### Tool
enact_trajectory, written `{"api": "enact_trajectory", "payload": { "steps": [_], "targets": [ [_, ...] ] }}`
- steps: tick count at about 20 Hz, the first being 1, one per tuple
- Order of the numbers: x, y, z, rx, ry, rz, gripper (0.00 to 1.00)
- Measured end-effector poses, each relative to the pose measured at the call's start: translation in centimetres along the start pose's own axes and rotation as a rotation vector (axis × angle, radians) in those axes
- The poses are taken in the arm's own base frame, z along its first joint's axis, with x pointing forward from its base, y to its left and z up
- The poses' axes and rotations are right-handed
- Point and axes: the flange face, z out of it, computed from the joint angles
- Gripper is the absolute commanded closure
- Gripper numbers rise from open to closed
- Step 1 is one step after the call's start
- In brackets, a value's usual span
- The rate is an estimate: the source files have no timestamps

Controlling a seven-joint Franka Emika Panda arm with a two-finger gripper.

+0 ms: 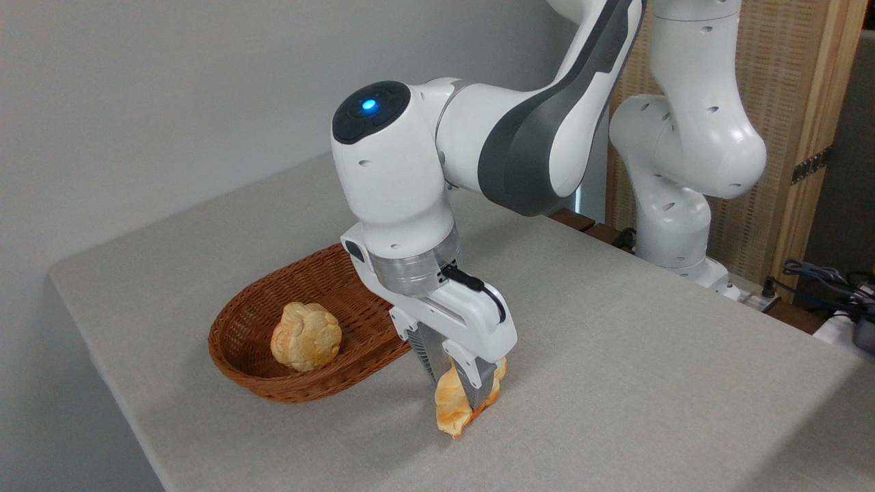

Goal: Put bread into the basket
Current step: 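Lift the held bread roll and carry it into the woven basket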

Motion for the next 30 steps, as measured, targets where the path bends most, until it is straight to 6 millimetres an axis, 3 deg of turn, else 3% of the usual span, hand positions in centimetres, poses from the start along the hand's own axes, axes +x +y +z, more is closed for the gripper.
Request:
{"api": "enact_trajectory", "payload": {
  "steps": [13,19,22,26,28,30],
  "targets": [
    [-0.2,-0.6,-6.3,0.085,0.103,-0.005,0.42],
    [0.4,0.1,-10.6,0.125,0.182,0.006,0.42],
    [2.8,2.5,-11.7,0.116,0.221,0.050,0.41],
    [7.5,8.3,-11.4,0.103,0.216,0.096,0.39],
    [9.0,10.4,-11.1,0.098,0.210,0.108,0.28],
    [10.5,12.7,-10.7,0.093,0.202,0.124,0.01]
  ]
}}
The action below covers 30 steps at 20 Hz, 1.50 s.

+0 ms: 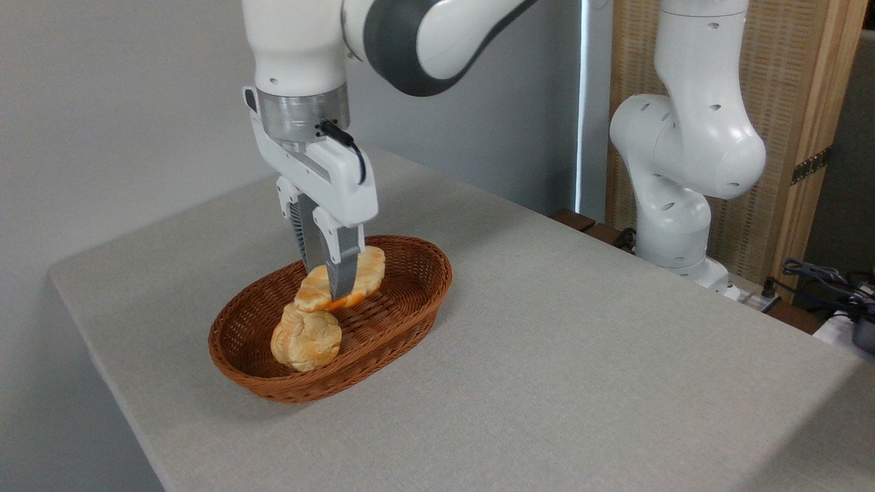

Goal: Put bread into the basket
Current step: 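Lift the held bread roll and carry it into the woven basket, then open the gripper to release the roll and raise it from the basket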

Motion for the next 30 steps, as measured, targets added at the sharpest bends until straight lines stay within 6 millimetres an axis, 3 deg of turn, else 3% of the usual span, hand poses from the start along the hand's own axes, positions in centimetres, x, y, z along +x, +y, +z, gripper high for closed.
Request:
{"api": "enact_trajectory", "payload": {
  "steps": [7,14,17,25,30],
  "targets": [
    [3.9,5.4,3.0,-0.035,-0.041,0.038,0.00],
    [3.8,5.0,2.7,-0.031,-0.036,0.030,0.00],
    [3.2,3.7,2.1,-0.022,-0.025,0.005,0.00],
    [-1.6,-4.4,-2.2,0.062,0.019,-0.137,0.00],
    [-3.2,-6.2,-2.7,0.072,0.022,-0.176,0.00]
  ]
}}
